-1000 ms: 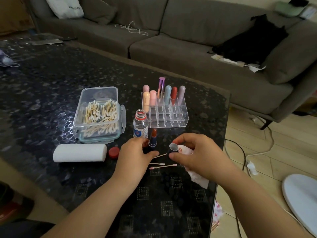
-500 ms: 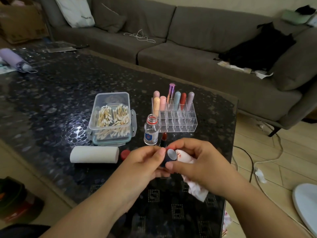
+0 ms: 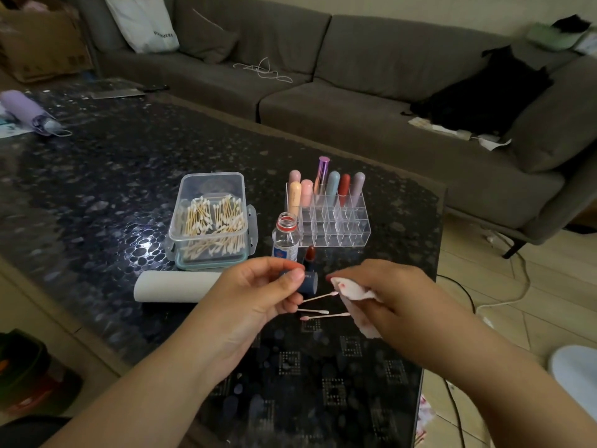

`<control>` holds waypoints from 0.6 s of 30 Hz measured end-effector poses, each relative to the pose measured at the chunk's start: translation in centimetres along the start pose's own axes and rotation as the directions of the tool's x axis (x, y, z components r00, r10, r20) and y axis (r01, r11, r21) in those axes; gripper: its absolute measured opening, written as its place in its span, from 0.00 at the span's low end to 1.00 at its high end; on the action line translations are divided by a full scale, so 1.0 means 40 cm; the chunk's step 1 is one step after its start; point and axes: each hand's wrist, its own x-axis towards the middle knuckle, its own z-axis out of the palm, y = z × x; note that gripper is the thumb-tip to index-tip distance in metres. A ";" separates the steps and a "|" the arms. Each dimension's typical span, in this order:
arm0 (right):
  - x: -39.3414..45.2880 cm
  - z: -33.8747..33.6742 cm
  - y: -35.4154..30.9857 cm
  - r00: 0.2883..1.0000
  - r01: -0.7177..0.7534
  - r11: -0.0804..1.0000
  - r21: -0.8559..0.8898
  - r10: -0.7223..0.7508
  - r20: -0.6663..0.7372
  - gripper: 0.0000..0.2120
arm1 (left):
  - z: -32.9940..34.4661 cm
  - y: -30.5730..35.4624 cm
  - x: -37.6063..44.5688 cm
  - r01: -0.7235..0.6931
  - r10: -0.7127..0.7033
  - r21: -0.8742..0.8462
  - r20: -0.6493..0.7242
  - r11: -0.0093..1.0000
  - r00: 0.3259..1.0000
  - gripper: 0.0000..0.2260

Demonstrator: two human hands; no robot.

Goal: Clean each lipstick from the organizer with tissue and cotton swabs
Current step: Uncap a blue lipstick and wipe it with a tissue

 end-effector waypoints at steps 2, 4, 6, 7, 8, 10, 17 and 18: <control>0.003 0.009 -0.007 1.000 0.009 1.000 -0.008 -0.009 -0.025 0.06 | 0.003 0.001 -0.002 0.002 -0.002 -0.010 0.008 1.000 1.000 0.13; 0.001 0.021 -0.010 0.995 -0.044 0.997 0.061 0.049 -0.082 0.04 | 0.005 0.001 -0.004 0.002 -0.002 0.001 0.019 1.000 1.000 0.12; -0.001 0.031 -0.007 0.988 -0.022 0.995 0.102 0.037 -0.148 0.06 | 0.009 0.001 -0.008 0.003 -0.003 0.019 0.037 1.000 0.999 0.12; -0.001 0.033 -0.005 0.984 0.009 0.991 0.132 0.015 -0.177 0.07 | 0.011 0.002 -0.010 0.004 -0.005 0.022 0.043 1.000 0.999 0.12; -0.002 0.033 -0.002 0.980 0.039 0.983 0.180 -0.002 -0.201 0.08 | 0.013 0.002 -0.012 0.006 -0.007 0.020 0.046 1.000 0.999 0.12; -0.005 0.030 0.002 0.982 0.046 0.952 0.302 0.013 -0.189 0.10 | 0.014 0.003 -0.014 0.012 -0.012 0.013 0.042 1.000 0.999 0.12; -0.007 0.030 0.007 0.982 0.078 0.908 0.412 0.002 -0.190 0.04 | 0.014 0.010 -0.018 -0.007 0.005 0.046 0.041 0.999 0.999 0.13; -0.007 0.029 0.007 0.979 0.079 0.918 0.389 0.001 -0.203 0.06 | 0.015 0.010 -0.019 -0.011 0.008 0.061 0.041 0.998 0.999 0.13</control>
